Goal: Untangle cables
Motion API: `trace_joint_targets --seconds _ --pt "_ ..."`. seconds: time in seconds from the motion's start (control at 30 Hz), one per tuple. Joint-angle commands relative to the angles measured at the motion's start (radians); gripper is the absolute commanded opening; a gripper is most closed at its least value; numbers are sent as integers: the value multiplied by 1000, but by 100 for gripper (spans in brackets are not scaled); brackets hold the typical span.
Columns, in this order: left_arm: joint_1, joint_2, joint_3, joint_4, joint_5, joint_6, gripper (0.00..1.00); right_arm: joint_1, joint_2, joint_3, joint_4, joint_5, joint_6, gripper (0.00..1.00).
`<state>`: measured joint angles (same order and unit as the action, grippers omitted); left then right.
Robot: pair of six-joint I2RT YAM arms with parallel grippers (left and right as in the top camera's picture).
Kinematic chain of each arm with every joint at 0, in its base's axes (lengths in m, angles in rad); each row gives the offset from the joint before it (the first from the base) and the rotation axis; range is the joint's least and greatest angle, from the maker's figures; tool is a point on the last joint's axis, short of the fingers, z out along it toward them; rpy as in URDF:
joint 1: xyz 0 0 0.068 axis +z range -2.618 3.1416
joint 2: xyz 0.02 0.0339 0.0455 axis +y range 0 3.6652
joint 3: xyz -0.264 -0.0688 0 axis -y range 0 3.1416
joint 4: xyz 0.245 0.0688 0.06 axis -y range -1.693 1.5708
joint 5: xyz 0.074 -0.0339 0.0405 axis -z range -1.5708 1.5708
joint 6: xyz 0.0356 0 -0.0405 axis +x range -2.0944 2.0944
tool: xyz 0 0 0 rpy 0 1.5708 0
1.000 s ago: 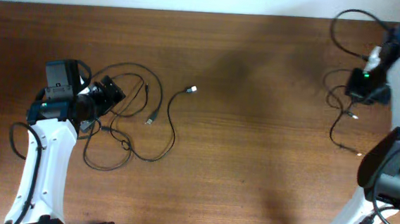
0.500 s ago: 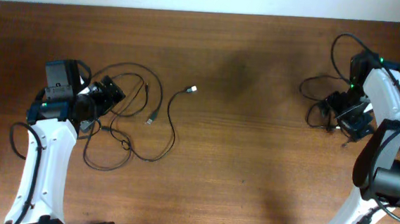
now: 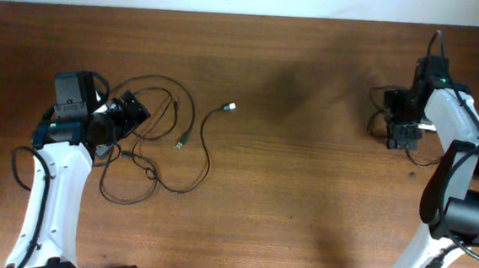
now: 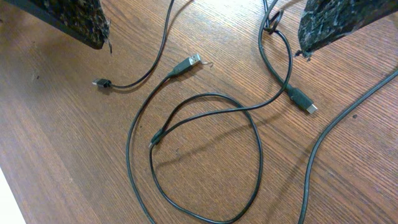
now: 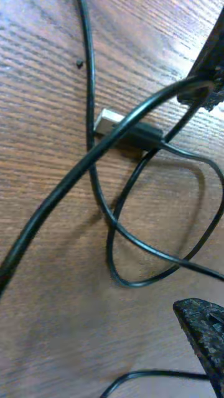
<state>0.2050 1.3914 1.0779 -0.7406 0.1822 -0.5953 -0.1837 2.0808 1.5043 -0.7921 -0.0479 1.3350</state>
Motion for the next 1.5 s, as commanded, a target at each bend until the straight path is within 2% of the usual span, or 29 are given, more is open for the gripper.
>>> trace_joint_targets --seconds 0.0,0.07,0.2,0.27,0.3,0.43,0.53,0.57,0.63,0.67,0.73,0.77,0.87,0.93,1.0,1.03,1.07,1.1,1.2,1.37,1.4,1.43,1.47 --pt "0 2 0 2 -7 5 99 30 0 -52 27 52 9 99" --pt "0 2 0 2 -7 5 99 33 25 -66 57 63 8 98" --pt "0 2 0 2 -7 5 99 42 70 -68 86 97 -113 99" --pt "0 2 0 2 -7 5 99 56 71 -68 184 95 -297 98" --pt "0 2 0 2 -7 5 99 68 71 -68 179 129 -330 98" --pt "0 2 0 2 -7 5 99 144 110 -69 164 302 -396 98" --pt "0 2 0 2 -7 5 99 158 170 -69 134 266 -396 98" --pt "0 2 0 2 -7 5 99 158 183 -69 122 266 -396 92" --pt "0 2 0 2 -7 5 99 155 186 -68 112 273 -432 42" --pt "0 2 0 2 -7 5 99 152 186 -68 110 278 -475 24" --pt "0 2 0 2 -7 5 99 144 186 -68 81 281 -565 7" --pt "0 2 0 2 -7 5 99 138 185 -68 68 281 -616 4" --pt "0 2 0 2 -7 5 99 135 122 -61 27 311 -770 4" --pt "0 2 0 2 -7 5 99 135 2 -48 -26 393 -782 4" --pt "0 2 0 2 -7 5 99 135 -92 -47 -56 366 -777 4" --pt "0 2 0 2 -7 5 99 135 -89 -48 -60 366 -777 13" --pt "0 2 0 2 -7 5 99 136 -80 -48 -65 353 -773 43" --pt "0 2 0 2 -7 5 99 135 -76 -48 -64 348 -719 50" --pt "0 2 0 2 -7 5 99 136 -75 -48 -20 344 -620 61" --pt "0 2 0 2 -7 5 99 137 4 -101 -28 340 -498 61" --pt "0 2 0 2 -7 5 99 137 15 -116 -19 341 -499 58" --pt "0 2 0 2 -7 5 99 137 21 -116 -16 341 -499 50" --pt "0 2 0 2 -7 5 99 137 21 -116 0 340 -517 33"
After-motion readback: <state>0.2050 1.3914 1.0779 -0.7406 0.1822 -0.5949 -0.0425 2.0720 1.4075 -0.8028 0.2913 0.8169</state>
